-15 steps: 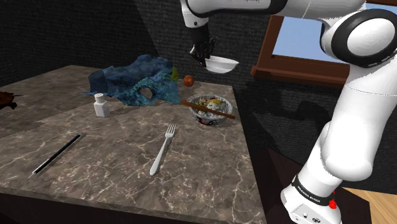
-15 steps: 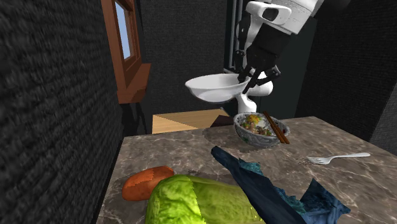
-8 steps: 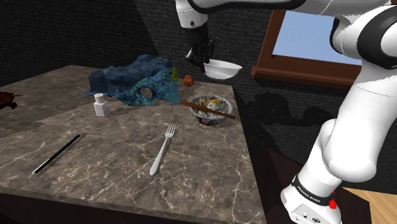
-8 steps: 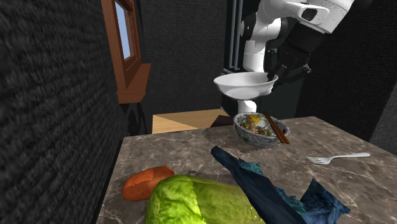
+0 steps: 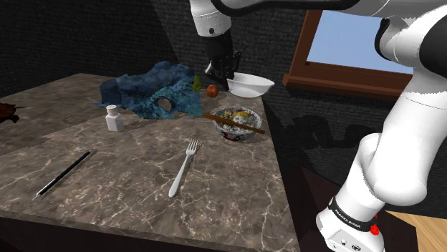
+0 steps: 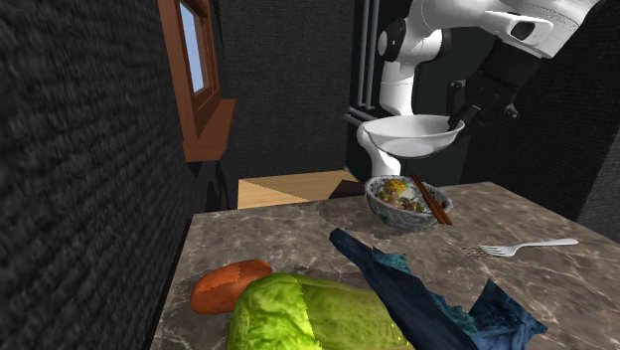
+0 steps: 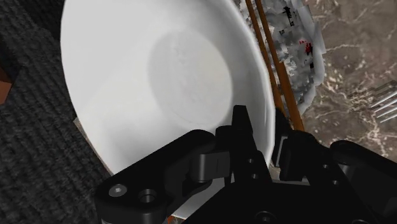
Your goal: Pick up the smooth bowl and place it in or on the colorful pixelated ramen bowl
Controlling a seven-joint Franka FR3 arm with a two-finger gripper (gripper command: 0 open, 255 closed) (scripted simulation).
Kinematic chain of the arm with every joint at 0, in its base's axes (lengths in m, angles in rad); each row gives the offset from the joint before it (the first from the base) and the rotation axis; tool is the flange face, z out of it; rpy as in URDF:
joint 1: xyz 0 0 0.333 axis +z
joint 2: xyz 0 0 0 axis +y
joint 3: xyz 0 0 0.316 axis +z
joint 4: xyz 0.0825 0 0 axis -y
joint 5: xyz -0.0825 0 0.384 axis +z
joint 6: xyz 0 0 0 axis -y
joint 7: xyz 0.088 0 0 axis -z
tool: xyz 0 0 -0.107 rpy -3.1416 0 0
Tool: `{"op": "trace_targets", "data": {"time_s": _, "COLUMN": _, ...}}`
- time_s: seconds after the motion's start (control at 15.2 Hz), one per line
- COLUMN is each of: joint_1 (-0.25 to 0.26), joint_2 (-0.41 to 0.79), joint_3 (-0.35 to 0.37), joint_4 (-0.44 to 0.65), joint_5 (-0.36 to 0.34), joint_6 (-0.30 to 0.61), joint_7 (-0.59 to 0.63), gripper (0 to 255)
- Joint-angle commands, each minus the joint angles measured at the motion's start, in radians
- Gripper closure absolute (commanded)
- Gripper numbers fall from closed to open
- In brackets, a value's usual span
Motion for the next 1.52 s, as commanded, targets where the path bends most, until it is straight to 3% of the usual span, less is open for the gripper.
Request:
{"op": "trace_targets", "data": {"time_s": 0.0, "joint_1": -0.001, "joint_2": -0.007, "joint_3": -0.001, "joint_4": -0.034, "joint_5": 0.004, "joint_6": 0.027, "joint_7": 0.008, "gripper": 255}}
{"op": "trace_targets", "data": {"time_s": 0.79, "joint_1": -0.007, "joint_2": -0.026, "joint_3": -0.007, "joint_4": -0.214, "joint_5": 0.014, "joint_6": 0.183, "joint_7": 0.05, "gripper": 255}}
{"op": "trace_targets", "data": {"time_s": 1.25, "joint_1": -0.007, "joint_2": -0.026, "joint_3": -0.007, "joint_4": -0.214, "joint_5": 0.014, "joint_6": 0.183, "joint_7": 0.05, "gripper": 255}}
{"op": "trace_targets", "data": {"time_s": 1.32, "joint_1": -0.007, "joint_2": -0.026, "joint_3": -0.007, "joint_4": -0.214, "joint_5": 0.014, "joint_6": 0.183, "joint_7": 0.05, "gripper": 0}}
{"op": "trace_targets", "data": {"time_s": 1.45, "joint_1": -0.008, "joint_2": -0.027, "joint_3": -0.007, "joint_4": -0.214, "joint_5": 0.014, "joint_6": 0.183, "joint_7": 0.05, "gripper": 0}}
